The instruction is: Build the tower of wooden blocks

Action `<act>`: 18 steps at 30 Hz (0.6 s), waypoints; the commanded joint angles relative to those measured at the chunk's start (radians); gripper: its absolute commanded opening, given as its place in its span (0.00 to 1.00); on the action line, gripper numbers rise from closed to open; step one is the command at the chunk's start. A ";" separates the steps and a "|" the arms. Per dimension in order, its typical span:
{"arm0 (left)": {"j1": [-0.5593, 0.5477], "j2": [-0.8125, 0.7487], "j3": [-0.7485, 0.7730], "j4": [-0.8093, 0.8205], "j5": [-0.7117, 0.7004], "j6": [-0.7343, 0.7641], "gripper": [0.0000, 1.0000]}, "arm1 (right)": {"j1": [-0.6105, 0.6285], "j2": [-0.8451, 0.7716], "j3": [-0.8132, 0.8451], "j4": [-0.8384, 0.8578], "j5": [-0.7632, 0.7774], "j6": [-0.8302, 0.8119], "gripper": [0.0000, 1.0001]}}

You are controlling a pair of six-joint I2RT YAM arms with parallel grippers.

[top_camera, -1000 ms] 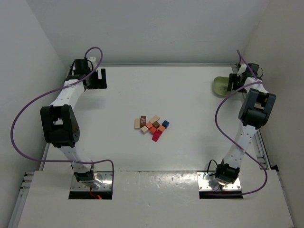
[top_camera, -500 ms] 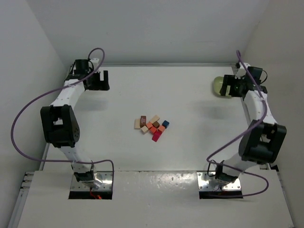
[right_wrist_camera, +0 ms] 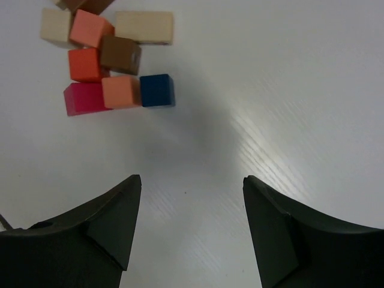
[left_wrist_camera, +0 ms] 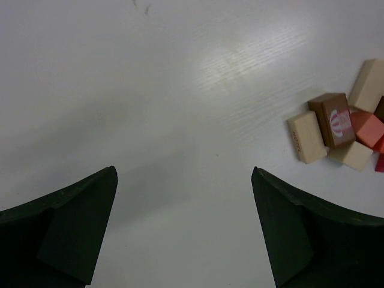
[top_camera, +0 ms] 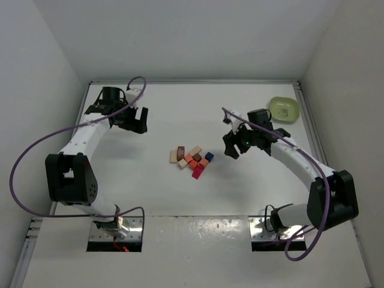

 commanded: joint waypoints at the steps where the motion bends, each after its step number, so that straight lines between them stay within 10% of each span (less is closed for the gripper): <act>1: 0.003 -0.083 -0.076 -0.037 0.073 0.073 1.00 | 0.091 0.023 0.016 0.112 0.000 -0.068 0.68; 18: 0.063 -0.134 -0.125 -0.009 0.105 0.042 1.00 | 0.241 0.329 0.135 0.201 0.032 -0.190 0.66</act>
